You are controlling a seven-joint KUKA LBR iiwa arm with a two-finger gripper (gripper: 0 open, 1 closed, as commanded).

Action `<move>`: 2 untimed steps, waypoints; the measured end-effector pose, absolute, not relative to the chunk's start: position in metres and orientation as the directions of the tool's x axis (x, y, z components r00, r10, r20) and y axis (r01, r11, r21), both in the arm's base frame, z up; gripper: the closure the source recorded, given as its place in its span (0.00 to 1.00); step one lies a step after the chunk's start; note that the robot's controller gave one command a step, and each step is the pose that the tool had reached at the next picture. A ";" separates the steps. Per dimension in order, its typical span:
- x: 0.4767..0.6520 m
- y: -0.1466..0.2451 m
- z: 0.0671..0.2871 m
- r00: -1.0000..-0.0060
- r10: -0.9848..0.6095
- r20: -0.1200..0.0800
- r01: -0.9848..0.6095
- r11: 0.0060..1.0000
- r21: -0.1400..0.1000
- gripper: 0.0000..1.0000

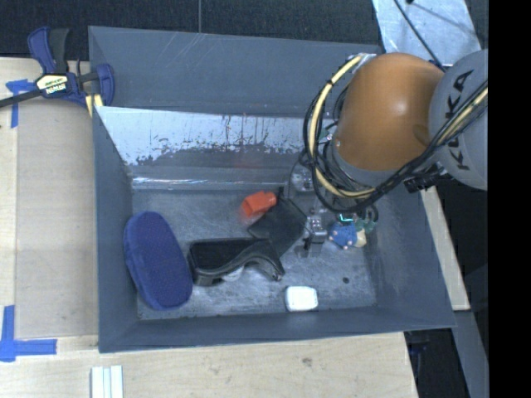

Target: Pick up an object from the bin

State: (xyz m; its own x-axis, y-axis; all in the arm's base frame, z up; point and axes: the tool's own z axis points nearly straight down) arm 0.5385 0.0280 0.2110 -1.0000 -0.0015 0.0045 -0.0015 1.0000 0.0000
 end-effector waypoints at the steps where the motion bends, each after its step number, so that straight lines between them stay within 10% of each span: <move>1: 0.535 0.042 0.067 -0.972 -0.235 0.002 -0.235 0.972 0.000 0.00; 2: 0.538 0.042 0.071 -0.973 -0.231 -0.008 -0.231 0.973 -0.002 1.00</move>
Offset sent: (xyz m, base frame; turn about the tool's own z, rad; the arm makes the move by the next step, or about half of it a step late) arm -0.0032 0.0148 -0.1410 -0.2368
